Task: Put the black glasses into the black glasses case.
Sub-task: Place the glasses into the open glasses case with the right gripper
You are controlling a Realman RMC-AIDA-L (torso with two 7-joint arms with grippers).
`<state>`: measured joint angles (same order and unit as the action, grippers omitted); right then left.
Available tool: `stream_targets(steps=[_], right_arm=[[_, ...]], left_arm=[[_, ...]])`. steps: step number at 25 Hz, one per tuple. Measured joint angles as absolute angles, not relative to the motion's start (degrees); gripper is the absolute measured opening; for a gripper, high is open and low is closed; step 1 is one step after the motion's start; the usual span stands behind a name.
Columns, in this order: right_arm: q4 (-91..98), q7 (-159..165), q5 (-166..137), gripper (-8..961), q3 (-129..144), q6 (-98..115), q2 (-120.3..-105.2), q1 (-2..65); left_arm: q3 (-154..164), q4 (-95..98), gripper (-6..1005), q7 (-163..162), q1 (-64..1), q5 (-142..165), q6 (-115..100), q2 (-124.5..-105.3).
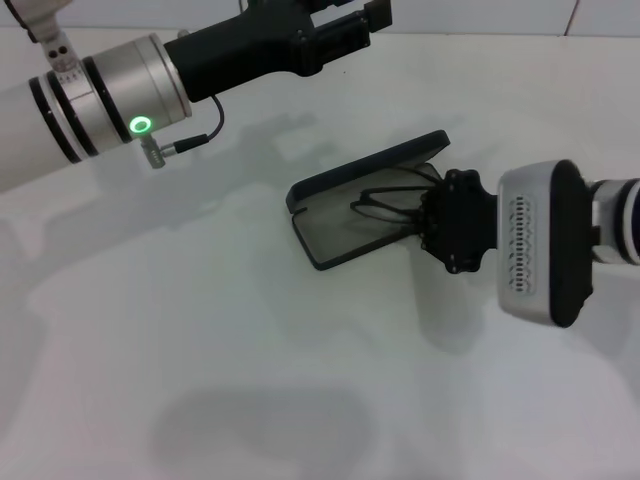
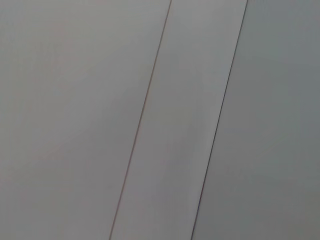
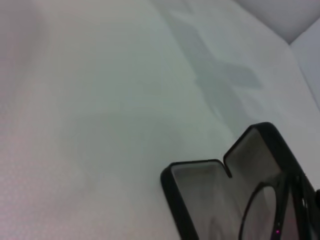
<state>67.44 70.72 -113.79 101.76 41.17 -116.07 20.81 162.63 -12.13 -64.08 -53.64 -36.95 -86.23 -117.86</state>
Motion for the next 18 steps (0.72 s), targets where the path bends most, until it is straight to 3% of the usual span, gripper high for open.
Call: stream_targets(steps=[18], right_arm=[[74.79, 70.80, -122.88, 102, 104.74, 42.37, -116.08, 19.03]], left_arm=[[162.75, -12.13, 644, -64.31, -53.20, -37.02, -85.16, -117.85]])
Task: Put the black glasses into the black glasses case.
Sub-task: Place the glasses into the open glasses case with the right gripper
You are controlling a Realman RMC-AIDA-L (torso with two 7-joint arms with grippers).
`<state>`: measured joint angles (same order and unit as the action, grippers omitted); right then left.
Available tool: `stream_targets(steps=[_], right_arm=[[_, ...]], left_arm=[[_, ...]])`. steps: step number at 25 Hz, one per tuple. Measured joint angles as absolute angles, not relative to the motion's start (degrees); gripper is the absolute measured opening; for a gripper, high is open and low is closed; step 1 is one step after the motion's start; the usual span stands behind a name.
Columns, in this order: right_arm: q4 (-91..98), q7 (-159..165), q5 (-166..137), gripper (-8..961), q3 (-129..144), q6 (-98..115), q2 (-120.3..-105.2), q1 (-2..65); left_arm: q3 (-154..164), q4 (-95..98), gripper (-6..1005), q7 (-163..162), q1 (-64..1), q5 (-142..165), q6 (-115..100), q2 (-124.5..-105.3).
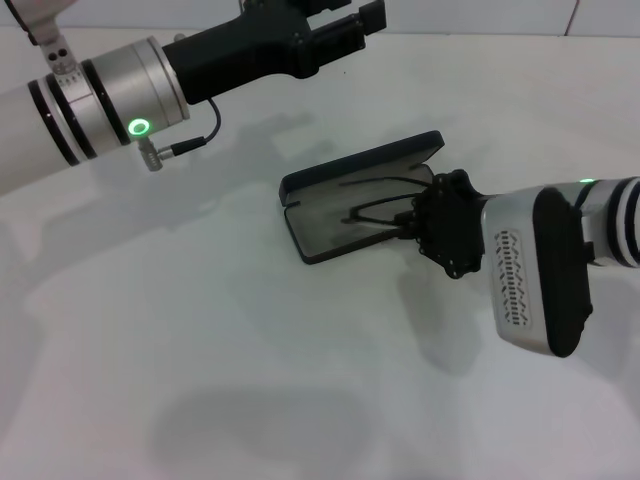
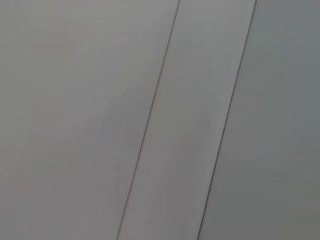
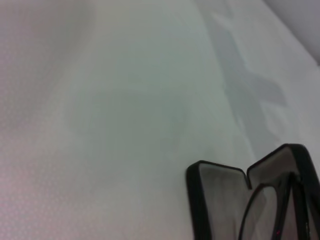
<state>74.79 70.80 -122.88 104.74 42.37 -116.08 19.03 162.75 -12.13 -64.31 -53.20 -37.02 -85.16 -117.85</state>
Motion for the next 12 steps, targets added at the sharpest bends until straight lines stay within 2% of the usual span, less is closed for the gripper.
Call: stream_targets(steps=[12], right_arm=[[75.00, 70.60, -129.76, 102, 107.22, 39.03, -116.13, 20.96]], left_arm=[[162.75, -12.13, 644, -64.12, -52.75, -37.02, -85.17, -117.70]])
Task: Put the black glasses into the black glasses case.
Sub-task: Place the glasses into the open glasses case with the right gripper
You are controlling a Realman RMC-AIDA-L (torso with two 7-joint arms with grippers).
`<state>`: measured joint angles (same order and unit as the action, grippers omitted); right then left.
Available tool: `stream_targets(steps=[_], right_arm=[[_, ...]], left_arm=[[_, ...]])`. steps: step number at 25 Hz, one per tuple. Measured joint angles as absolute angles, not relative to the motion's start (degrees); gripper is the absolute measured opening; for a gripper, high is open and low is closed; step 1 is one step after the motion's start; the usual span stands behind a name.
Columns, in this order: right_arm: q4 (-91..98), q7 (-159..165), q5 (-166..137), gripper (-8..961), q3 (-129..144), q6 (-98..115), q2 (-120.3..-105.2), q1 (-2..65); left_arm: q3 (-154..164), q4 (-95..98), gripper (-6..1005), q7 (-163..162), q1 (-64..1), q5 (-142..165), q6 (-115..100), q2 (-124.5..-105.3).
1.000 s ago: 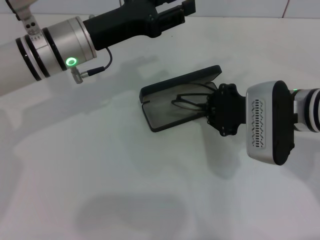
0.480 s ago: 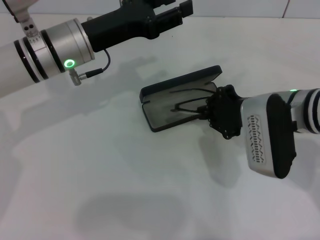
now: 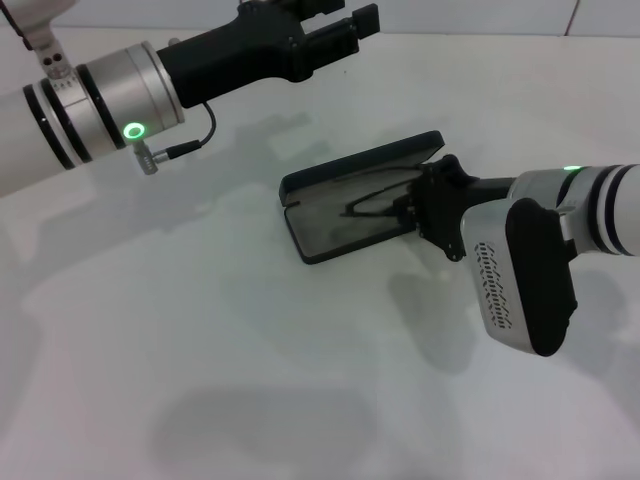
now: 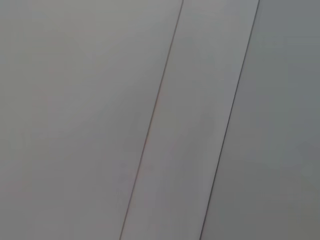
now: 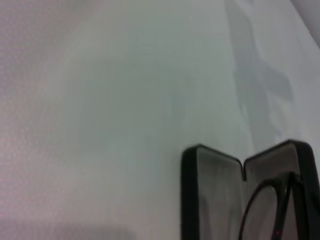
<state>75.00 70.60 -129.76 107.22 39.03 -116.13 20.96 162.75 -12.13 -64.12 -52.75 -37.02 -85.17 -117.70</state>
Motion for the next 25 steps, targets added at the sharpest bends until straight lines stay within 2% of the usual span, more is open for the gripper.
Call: stream_targets(steps=[25], right_arm=[[71.79, 70.85, -131.29, 103, 111.90, 30.41, -116.18, 21.67]], left_arm=[[162.78, -12.13, 643, -63.98, -53.44, -37.70, -85.16, -117.94]])
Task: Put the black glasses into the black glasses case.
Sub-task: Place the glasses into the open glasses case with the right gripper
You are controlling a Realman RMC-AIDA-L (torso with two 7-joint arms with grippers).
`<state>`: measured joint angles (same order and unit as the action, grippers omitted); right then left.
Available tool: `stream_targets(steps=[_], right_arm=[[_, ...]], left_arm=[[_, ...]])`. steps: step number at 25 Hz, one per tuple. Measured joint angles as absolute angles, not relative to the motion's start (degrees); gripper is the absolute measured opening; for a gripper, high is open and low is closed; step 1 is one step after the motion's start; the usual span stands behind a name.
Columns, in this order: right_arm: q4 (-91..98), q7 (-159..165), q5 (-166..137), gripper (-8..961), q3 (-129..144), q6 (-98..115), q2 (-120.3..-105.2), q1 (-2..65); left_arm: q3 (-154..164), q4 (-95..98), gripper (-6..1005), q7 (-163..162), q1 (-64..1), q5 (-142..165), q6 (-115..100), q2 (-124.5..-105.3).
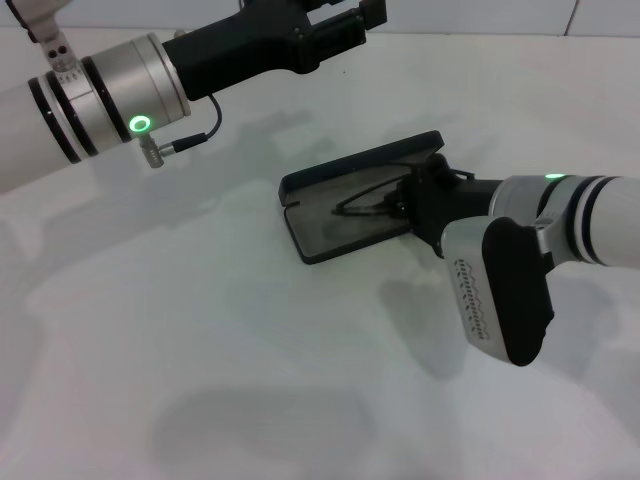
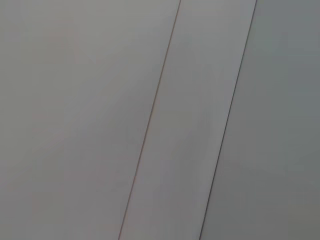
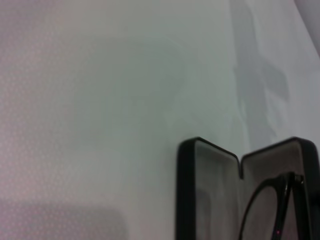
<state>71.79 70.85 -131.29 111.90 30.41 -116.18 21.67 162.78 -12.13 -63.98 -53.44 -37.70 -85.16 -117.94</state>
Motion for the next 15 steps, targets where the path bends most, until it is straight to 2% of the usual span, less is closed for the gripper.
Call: stream_targets(steps=[6, 15], right_arm=[[70.47, 70.88, -131.15, 102, 114.23, 28.05, -116.19, 22.19], [69.79, 70.89, -130.82, 211, 115.86, 24.37, -116.18, 21.41]], left_arm=[[162.78, -12.13, 643, -63.98, -53.38, -37.71, -85.16, -118.06], [162.77, -12.13, 642, -63.98, -52.93, -37.75, -85.16, -118.13]])
